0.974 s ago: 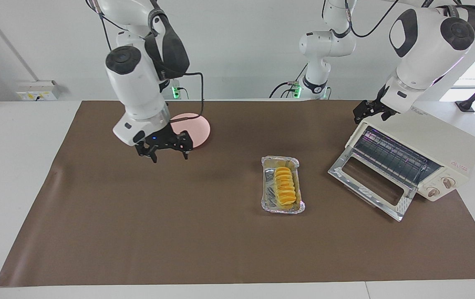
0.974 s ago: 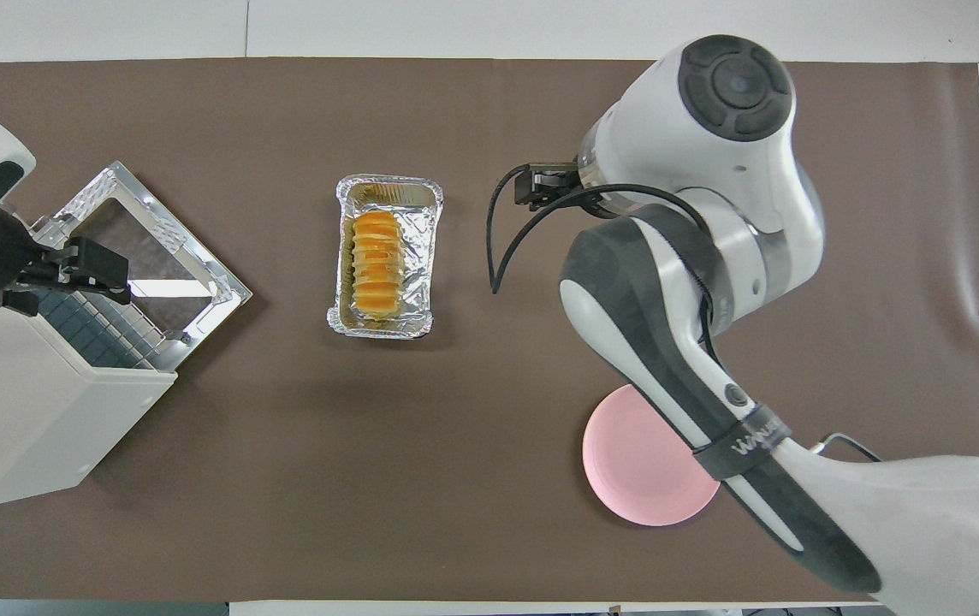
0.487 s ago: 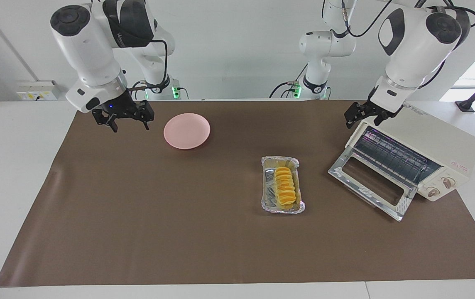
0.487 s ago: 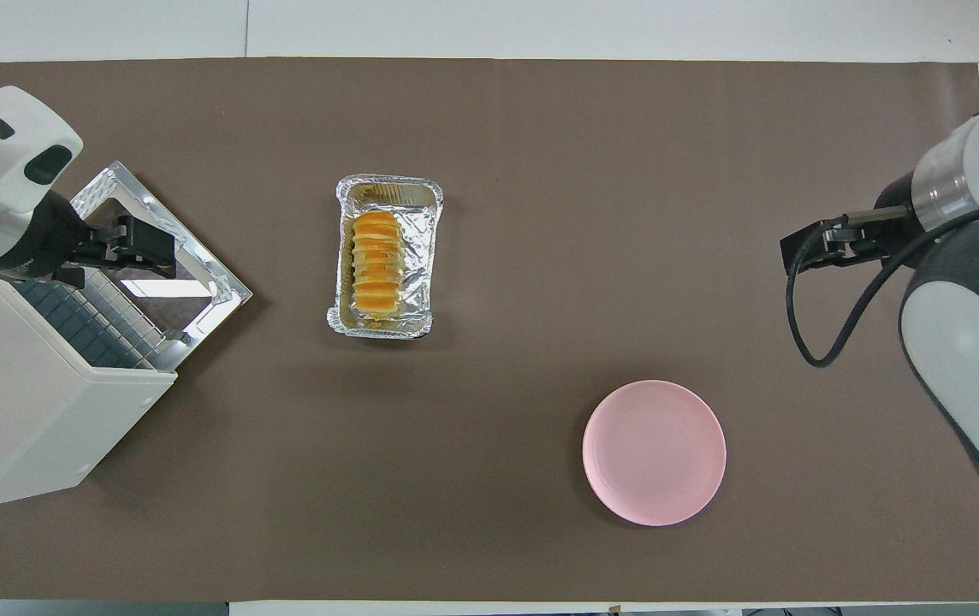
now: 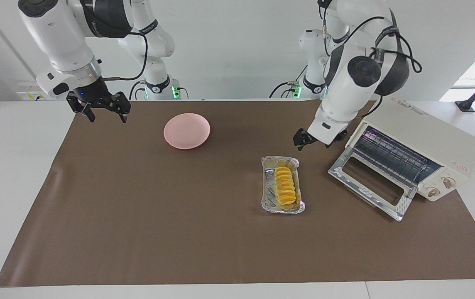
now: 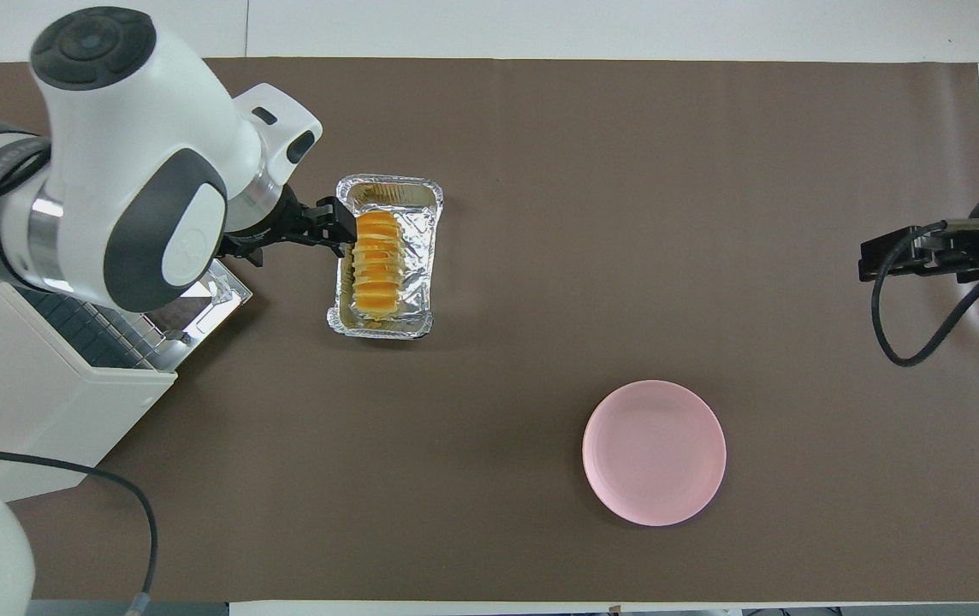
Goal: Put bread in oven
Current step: 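Grasp the foil tray with the left gripper and lift it, then carry the foil tray into the open toaster oven with the left gripper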
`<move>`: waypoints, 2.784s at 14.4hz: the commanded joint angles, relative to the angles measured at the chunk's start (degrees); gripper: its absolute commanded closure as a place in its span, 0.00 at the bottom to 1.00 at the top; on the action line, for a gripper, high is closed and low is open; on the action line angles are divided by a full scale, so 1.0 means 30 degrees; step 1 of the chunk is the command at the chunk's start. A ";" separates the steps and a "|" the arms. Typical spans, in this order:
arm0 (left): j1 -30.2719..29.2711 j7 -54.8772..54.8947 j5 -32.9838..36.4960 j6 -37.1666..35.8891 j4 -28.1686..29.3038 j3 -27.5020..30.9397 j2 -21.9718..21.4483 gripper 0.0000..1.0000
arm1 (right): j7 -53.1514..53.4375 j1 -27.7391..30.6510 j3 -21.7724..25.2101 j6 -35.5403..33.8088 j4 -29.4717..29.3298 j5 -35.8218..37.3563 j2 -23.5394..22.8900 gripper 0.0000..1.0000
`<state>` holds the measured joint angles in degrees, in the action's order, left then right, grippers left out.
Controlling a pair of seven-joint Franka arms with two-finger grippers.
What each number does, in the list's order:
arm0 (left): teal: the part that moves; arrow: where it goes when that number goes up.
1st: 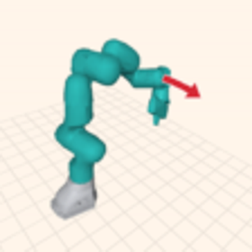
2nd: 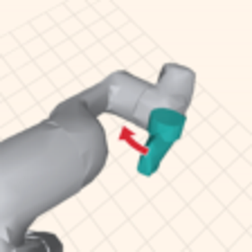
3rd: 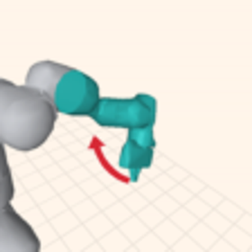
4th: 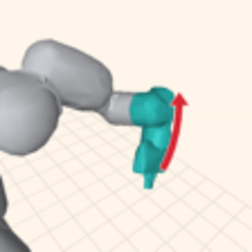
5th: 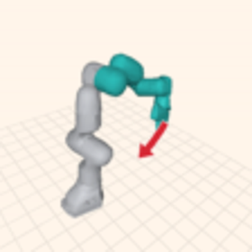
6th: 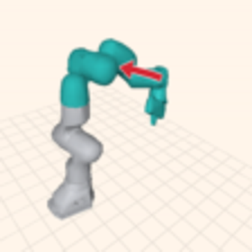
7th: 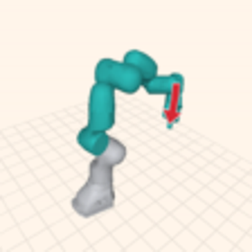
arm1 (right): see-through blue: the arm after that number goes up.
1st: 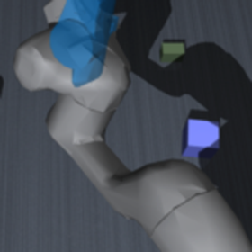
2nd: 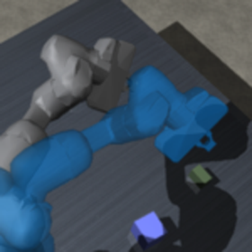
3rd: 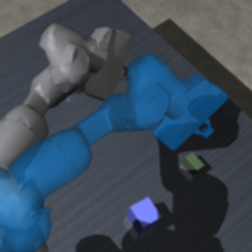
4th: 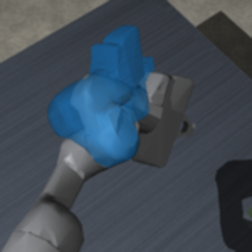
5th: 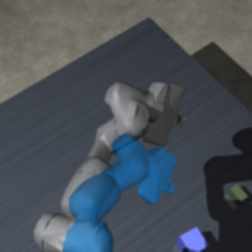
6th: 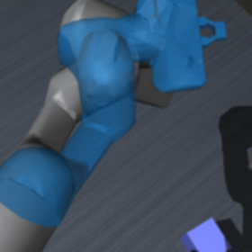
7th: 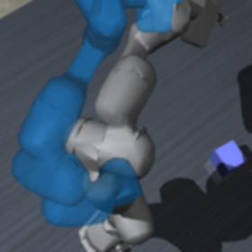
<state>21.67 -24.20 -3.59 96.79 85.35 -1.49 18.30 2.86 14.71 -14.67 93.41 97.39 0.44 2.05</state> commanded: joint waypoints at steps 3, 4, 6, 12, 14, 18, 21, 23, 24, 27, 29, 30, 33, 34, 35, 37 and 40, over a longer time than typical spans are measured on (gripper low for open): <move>0.1734 -0.1655 0.0258 0.1803 -0.1203 0.0350 0.2010 0.00 | -0.0223 0.0166 -0.0266 -0.0022 0.0322 -0.0817 0.0137 0.00; 0.2321 -0.2355 0.0316 0.1924 -0.1378 0.0408 0.2712 0.00 | -0.0223 0.0136 -0.0266 -0.0022 0.0205 -0.0820 0.0107 0.00; 0.3143 -0.3209 0.1014 0.2652 -0.1643 0.0380 0.3741 0.00 | -0.0252 0.0223 -0.0237 0.0327 0.0175 -0.0762 0.0078 0.00; 0.3616 -0.4031 0.1196 0.4760 -0.0359 0.0350 0.4506 0.00 | -0.0428 0.0868 -0.0237 0.0476 0.0087 -0.0645 -0.0069 0.00; 0.3761 -0.4061 0.1196 0.5555 0.0113 0.0321 0.4535 0.06 | -0.0457 0.0549 0.0082 0.0505 -0.0087 -0.0645 -0.0098 0.00; 0.3762 -0.4119 0.1137 0.6346 0.0698 0.0321 0.4535 0.19 | -0.0457 -0.4369 0.5147 0.0651 -0.0147 -0.0557 -0.0156 0.00; 0.3908 -0.4265 0.1078 0.6642 0.1168 0.0320 0.4448 0.41 | -0.0457 -0.4289 0.5212 0.0418 -0.0176 -0.0557 -0.0215 0.00; 0.4084 -0.4471 0.1078 0.6701 0.1579 0.0321 0.4330 0.55 | -0.0457 -0.4054 0.5183 0.0388 -0.0089 -0.0557 -0.0157 0.00; 0.4085 -0.4500 0.1049 0.6584 0.1522 0.0321 0.4330 0.75 | -0.0457 -0.4083 0.5183 0.0330 -0.0060 -0.0557 -0.0156 0.00; 0.3793 -0.4471 0.0991 0.6116 0.1463 0.0291 0.4301 1.00 | -0.0457 -0.4083 0.5212 0.0241 -0.0059 -0.0557 -0.0156 0.00; 0.3675 -0.4500 0.0466 0.5241 0.0968 0.0378 0.4301 1.00 | -0.0486 -0.4112 0.5212 0.0067 -0.0030 -0.0527 -0.0127 0.00; 0.3645 -0.4500 0.0289 0.4482 0.0355 0.0437 0.4359 1.00 | -0.0602 -0.4112 0.5212 0.0036 -0.0030 -0.0498 -0.0127 0.00; 0.3206 -0.5230 0.0228 0.2168 -0.1841 0.1225 0.4506 1.00 | -0.1479 -0.4083 0.5212 0.0036 -0.0059 -0.0001 -0.0156 0.00; 0.3177 -0.5291 0.0229 0.1405 -0.2399 0.2041 0.4332 1.00 | -0.1714 -0.4054 0.5212 0.0036 -0.0030 -0.0029 -0.0127 0.00; 0.3176 -0.5320 0.0229 0.0934 -0.2695 0.2890 0.4214 1.00 | -0.1746 -0.4054 0.5183 0.0007 -0.0030 -0.0029 -0.0127 0.00; 0.3177 -0.5960 0.0054 0.0520 -0.2757 0.4649 0.3395 1.00 | -0.1804 -0.4112 0.5183 -0.0022 -0.0030 -0.0029 -0.0127 0.00; 0.3089 -0.7575 0.0082 0.0197 -0.2465 0.6790 0.3334 1.00 | -0.2038 -0.4171 0.5183 -0.0051 -0.0001 -0.0058 -0.0098 0.00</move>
<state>30.71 -43.70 -2.38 98.52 76.93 15.99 28.68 -1.55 2.02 1.02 94.14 97.41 -0.35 1.71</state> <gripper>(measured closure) 0.982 0.000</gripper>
